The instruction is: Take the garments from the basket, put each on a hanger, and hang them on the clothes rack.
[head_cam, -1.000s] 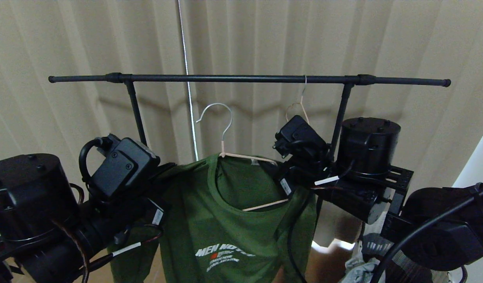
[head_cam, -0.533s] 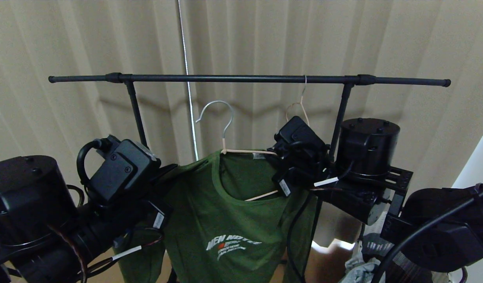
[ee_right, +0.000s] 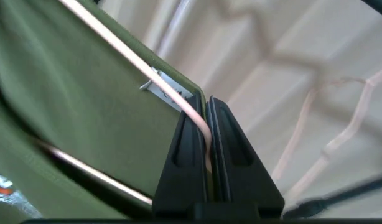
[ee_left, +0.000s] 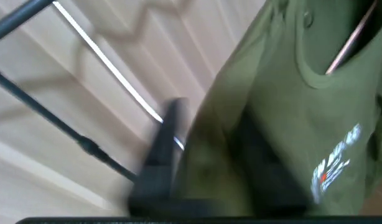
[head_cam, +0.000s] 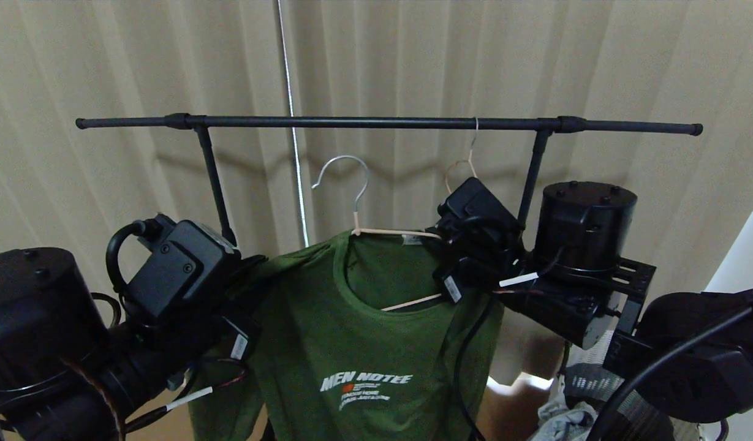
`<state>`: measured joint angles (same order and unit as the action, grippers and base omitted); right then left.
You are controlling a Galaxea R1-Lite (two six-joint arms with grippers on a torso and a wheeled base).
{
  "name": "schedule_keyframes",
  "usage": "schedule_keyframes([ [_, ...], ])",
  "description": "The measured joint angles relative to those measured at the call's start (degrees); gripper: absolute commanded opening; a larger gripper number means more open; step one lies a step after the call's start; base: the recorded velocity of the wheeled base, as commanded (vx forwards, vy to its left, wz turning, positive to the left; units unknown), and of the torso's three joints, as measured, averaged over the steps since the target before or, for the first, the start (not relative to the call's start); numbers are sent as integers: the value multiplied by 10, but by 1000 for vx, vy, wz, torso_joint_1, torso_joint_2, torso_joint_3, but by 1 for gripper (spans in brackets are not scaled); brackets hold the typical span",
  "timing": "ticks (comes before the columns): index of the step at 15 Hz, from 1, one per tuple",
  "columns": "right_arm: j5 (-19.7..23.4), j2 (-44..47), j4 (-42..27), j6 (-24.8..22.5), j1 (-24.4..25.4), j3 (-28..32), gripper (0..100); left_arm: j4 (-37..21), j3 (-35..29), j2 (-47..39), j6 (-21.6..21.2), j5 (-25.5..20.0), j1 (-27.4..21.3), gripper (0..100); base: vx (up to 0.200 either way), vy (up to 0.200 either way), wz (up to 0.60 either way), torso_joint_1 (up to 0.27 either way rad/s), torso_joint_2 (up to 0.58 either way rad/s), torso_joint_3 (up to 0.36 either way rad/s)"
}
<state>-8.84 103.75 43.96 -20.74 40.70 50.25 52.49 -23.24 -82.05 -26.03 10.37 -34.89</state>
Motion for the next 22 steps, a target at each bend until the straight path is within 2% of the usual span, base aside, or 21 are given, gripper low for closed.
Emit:
schedule_keyframes([
  [3, 1, -15, 1, 0, -5, -13, 0, 0, 8, 7, 18, -1, 0, 100, 0, 0, 0, 0, 0, 0],
  [12, 3, -79, 1, 3, -67, -46, 0, 0, 71, 69, 78, -4, 5, 100, 0, 0, 0, 0, 0, 0],
  [17, 6, -125, 2, 3, -75, -69, 0, -1, 140, 78, 92, -4, 21, 100, 0, 0, 0, 0, 0, 0],
  [22, 9, -153, 1, 4, -66, -79, 0, -1, 146, 67, 92, -4, 29, 100, 0, 0, 0, 0, 0, 0],
])
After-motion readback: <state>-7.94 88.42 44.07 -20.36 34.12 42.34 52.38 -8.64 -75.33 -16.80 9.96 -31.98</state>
